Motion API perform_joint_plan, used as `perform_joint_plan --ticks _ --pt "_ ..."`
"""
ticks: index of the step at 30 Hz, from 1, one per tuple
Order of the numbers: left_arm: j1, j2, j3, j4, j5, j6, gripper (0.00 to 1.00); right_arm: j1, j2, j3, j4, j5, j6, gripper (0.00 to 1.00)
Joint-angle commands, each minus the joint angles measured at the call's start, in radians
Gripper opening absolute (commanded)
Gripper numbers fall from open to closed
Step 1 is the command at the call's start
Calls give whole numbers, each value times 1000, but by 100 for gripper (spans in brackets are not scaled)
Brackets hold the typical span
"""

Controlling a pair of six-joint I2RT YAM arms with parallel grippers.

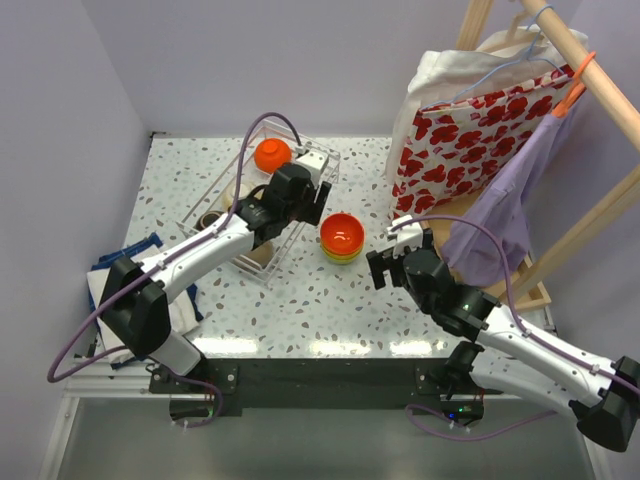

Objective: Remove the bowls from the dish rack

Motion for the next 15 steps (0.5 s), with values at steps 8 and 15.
perform_joint_plan --ticks 8,15 --pt "103 -31 -11 -31 -259 130 88 -1 29 18 66 -38 7 99" --pt "163 87 78 -89 -337 151 100 1 34 7 83 -38 7 99"
